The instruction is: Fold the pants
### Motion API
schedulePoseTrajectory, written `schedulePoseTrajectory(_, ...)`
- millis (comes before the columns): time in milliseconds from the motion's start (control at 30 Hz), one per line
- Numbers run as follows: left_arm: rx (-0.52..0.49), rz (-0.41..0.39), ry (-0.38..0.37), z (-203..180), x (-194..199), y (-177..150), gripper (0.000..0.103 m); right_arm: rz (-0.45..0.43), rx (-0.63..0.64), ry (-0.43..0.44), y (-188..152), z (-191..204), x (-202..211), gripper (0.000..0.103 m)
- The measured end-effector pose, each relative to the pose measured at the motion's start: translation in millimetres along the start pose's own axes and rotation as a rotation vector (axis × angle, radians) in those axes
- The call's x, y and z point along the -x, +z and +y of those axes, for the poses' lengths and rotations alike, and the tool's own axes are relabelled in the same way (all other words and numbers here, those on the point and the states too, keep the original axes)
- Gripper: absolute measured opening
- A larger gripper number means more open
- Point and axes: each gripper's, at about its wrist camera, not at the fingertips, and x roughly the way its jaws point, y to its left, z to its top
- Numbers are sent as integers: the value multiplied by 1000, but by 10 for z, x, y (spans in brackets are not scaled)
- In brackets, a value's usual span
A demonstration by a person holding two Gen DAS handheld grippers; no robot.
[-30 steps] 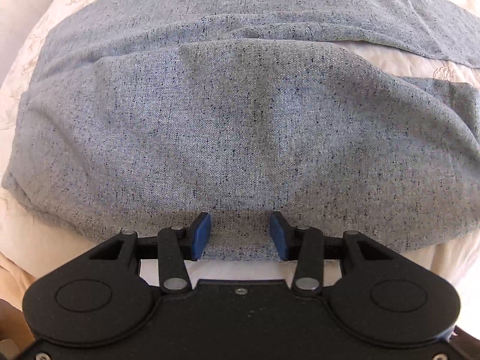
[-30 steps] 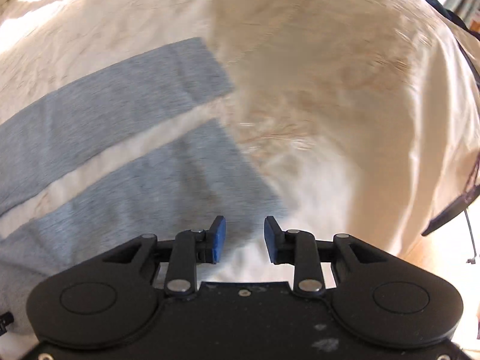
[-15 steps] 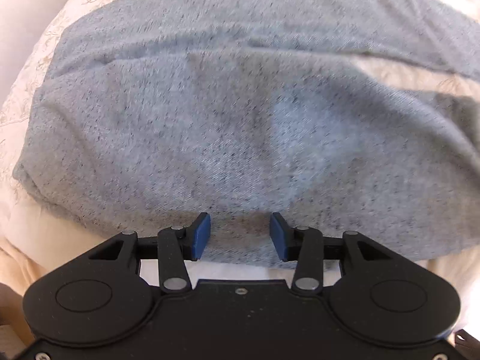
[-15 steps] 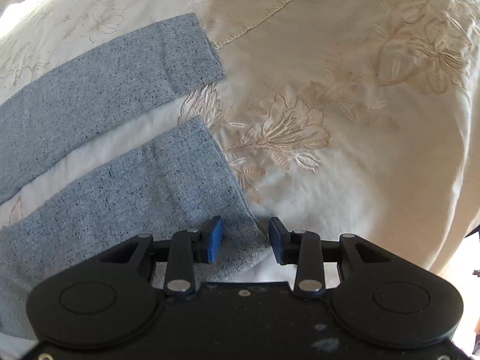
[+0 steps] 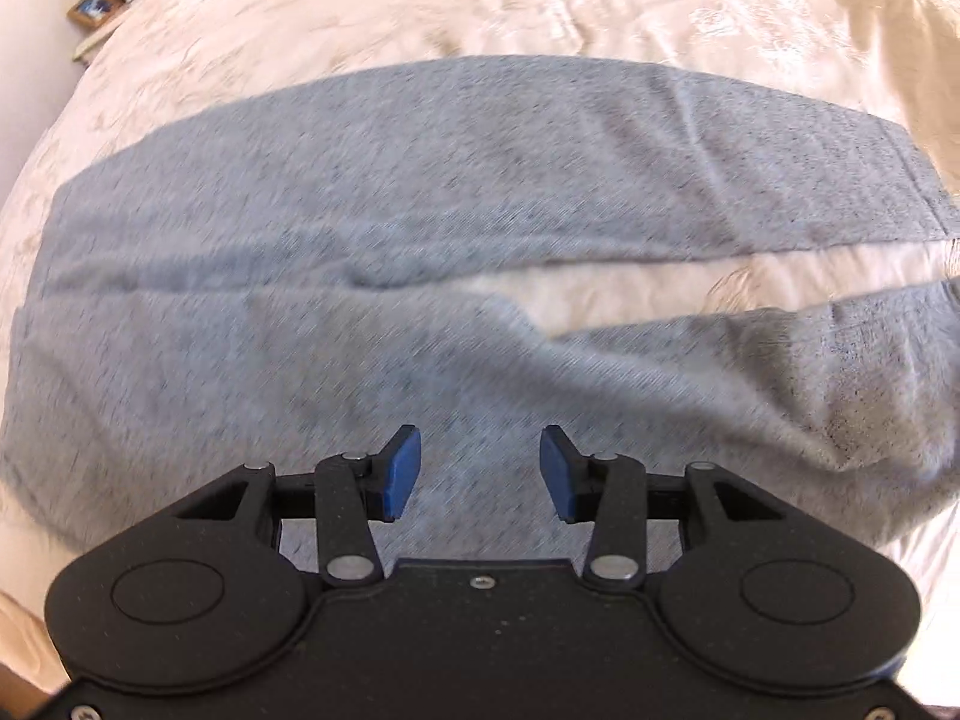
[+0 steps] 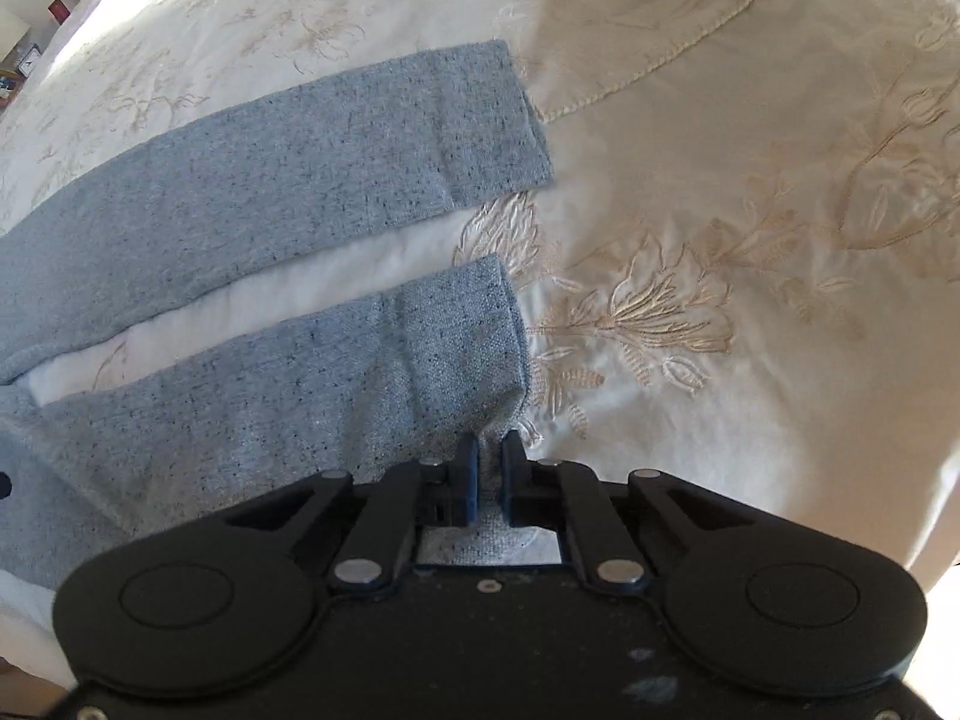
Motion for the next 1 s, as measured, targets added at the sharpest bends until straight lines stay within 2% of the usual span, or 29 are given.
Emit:
schedulePoseTrajectory(100,-20,-6,-7,-91,-44,71,51,-49,-68,-17,-68,-138,293,7)
schedulePoseTrajectory(167,-35,-7,4,-162,-128,115,52,-44,-119,-19,-139,-231,357,7)
schedulePoseTrajectory(233,-41,-2,27,-226,-270,161,52,-21,-112,-33,-195,-226,286,7)
schedulePoseTrajectory(367,-42,56,77,-342,-634,250,53,32,-82,-89,-271,-143,1,8)
schedulePoseTrajectory(467,-44,57,106,-401,-723,294,53,40,-91,-101,-280,-109,-51,9)
schedulePoseTrajectory(600,-89,45,114,-438,-640,291,52,-30,-131,-117,-340,-162,131,12)
schedulePoseTrajectory(667,-101,31,83,-412,-516,249,52,-78,-161,-109,-386,-212,281,19)
schedulePoseTrajectory(733,-107,15,51,-384,-383,173,53,-111,-197,-63,-448,-285,457,24)
schedulePoseTrajectory(800,-127,-6,54,-374,-241,63,53,-117,-213,-15,-531,-290,516,29)
schedulePoseTrajectory(1000,-137,-29,57,-293,60,-229,53,-96,-193,47,-862,-135,457,29)
